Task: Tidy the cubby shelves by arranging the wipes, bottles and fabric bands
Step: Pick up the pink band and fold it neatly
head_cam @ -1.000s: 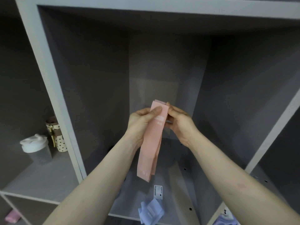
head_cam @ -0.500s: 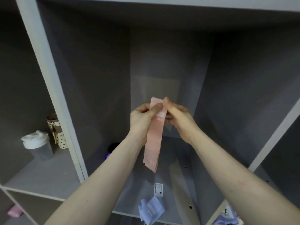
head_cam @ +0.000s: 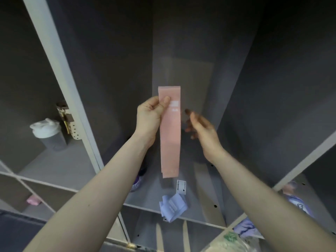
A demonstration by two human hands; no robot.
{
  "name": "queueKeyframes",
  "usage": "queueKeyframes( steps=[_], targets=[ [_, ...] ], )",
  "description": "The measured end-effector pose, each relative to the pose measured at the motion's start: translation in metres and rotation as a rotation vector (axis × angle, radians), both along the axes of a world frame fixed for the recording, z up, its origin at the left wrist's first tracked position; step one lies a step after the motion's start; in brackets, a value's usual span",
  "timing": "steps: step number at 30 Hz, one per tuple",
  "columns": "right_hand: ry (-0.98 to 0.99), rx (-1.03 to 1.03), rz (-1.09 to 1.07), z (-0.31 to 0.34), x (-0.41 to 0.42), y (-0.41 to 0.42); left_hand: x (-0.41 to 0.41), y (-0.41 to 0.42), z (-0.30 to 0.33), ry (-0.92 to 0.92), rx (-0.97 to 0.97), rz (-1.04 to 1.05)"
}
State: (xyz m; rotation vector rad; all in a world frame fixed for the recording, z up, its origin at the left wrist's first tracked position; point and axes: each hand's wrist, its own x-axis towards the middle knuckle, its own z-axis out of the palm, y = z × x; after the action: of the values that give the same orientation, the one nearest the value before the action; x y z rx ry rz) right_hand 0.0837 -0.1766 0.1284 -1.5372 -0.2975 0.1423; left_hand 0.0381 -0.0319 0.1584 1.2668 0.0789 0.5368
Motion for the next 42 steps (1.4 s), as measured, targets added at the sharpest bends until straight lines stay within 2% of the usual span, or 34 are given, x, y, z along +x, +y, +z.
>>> queueKeyframes(
  steps=[2, 5, 8, 9, 11, 13, 15, 19, 21, 23, 25, 27, 28, 31, 33, 34, 38, 42],
  targets=[
    [0.027, -0.260, 0.042, -0.060, 0.000, -0.007, 0.001, 0.003, -0.002, 0.008, -0.044, -0.004],
    [0.082, -0.643, 0.298, -0.146, -0.008, -0.024, 0.003, 0.007, -0.006, 0.004, -0.069, -0.008],
    [-0.279, -1.182, 0.612, -0.209, -0.014, -0.037, 0.005, 0.010, -0.008, 0.004, -0.075, 0.006],
    [-0.400, -1.306, 0.702, -0.224, -0.017, -0.040, 0.006, 0.011, -0.008, 0.005, -0.080, 0.005],
    [-0.554, -1.389, 0.781, -0.243, -0.024, -0.041, 0.006, 0.013, -0.008, 0.004, -0.076, -0.001],
    [-0.627, -1.396, 0.734, -0.250, -0.027, -0.040, 0.006, 0.013, -0.008, 0.013, -0.076, -0.002],
    [-0.560, -1.319, 0.620, -0.247, -0.022, -0.042, 0.007, 0.012, -0.009, 0.012, -0.084, -0.004],
    [-0.045, -0.973, 0.138, -0.220, 0.000, -0.046, 0.010, 0.005, -0.011, 0.012, -0.079, -0.015],
    [0.083, -0.944, -0.047, -0.208, 0.012, -0.050, 0.011, 0.001, -0.012, 0.023, -0.072, -0.014],
    [0.209, -1.028, -0.024, -0.202, 0.017, -0.056, 0.012, -0.004, -0.013, 0.042, -0.079, -0.015],
    [0.322, -1.023, 0.118, -0.205, 0.019, -0.063, 0.010, -0.011, -0.012, 0.056, -0.088, -0.041],
    [0.332, -0.981, 0.156, -0.202, 0.020, -0.067, 0.005, -0.019, -0.011, 0.055, -0.074, -0.084],
    [0.309, -0.885, 0.103, -0.191, 0.018, -0.065, 0.002, -0.023, -0.010, 0.051, -0.061, -0.105],
    [0.234, -0.306, -0.164, -0.120, -0.001, -0.055, -0.008, -0.038, -0.009, 0.031, -0.049, -0.160],
    [0.157, 0.067, -0.192, -0.061, -0.023, -0.054, -0.015, -0.048, -0.011, 0.015, -0.035, -0.184],
    [0.077, 0.151, -0.171, -0.035, -0.036, -0.056, -0.020, -0.053, -0.012, 0.005, -0.011, -0.197],
    [-0.123, 0.167, -0.082, 0.043, -0.077, -0.069, -0.041, -0.076, -0.009, -0.059, 0.123, -0.214],
    [-0.207, -0.021, -0.082, 0.084, -0.096, -0.082, -0.069, -0.107, 0.006, -0.120, 0.092, -0.251]
  ],
)
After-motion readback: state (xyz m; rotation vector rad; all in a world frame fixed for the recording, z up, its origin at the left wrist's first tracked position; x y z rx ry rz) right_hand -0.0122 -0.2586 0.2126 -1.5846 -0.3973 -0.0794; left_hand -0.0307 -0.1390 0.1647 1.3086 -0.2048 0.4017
